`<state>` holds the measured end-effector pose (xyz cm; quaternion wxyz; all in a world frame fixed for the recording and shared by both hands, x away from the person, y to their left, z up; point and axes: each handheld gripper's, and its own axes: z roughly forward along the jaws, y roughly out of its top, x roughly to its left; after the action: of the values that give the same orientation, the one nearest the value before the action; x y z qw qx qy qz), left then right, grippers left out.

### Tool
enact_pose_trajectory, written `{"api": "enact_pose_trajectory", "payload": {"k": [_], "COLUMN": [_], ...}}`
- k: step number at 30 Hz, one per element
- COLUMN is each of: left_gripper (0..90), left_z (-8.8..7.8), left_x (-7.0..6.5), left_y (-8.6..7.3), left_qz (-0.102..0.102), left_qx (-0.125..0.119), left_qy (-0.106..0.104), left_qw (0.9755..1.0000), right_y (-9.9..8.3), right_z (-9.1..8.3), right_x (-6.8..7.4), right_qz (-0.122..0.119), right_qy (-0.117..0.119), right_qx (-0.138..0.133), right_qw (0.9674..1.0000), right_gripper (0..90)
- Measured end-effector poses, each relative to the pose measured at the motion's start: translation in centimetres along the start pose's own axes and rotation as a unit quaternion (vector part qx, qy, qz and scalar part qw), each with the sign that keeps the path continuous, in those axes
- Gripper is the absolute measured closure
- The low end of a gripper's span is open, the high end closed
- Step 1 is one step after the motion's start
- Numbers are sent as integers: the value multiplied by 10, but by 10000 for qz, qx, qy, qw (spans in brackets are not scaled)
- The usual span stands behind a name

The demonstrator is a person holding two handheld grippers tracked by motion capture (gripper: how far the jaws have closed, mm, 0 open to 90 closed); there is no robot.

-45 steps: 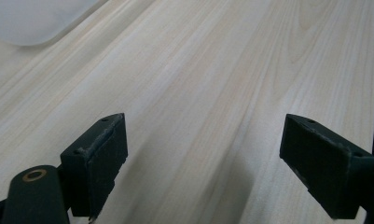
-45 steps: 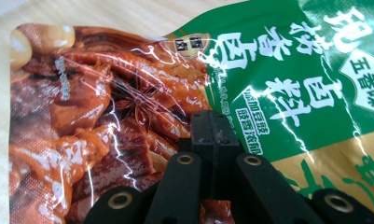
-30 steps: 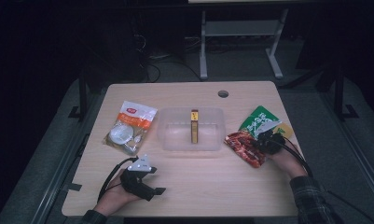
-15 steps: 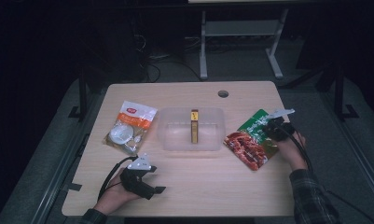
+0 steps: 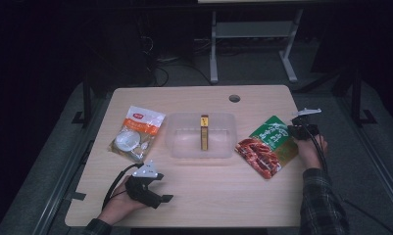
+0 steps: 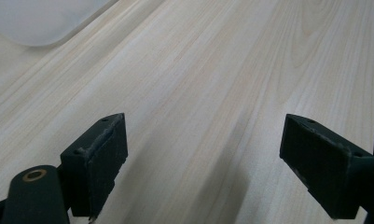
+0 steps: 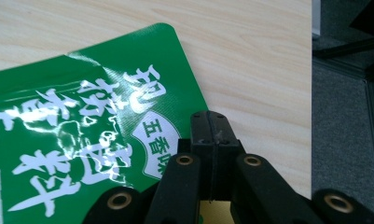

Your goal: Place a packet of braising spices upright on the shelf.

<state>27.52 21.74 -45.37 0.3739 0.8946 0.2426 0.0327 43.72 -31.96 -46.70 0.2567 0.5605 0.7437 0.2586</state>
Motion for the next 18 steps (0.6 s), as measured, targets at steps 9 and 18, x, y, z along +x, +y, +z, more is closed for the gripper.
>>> {"api": "enact_pose_trajectory", "payload": {"k": [9,18], "left_gripper": [144,144], "left_z": [1,0], "left_x": [0,1], "left_y": [0,-1], "left_qz": [-16,-25], "left_qx": [22,8], "left_qy": [-10,-3], "left_qw": [10000,10000], "right_y": [4,14], "right_z": [9,15], "right_x": [3,23], "right_qz": [-81,-431], "right_qy": [87,175], "right_qx": [-5,9], "right_qw": [9999,9989], "right_gripper": [900,900]}}
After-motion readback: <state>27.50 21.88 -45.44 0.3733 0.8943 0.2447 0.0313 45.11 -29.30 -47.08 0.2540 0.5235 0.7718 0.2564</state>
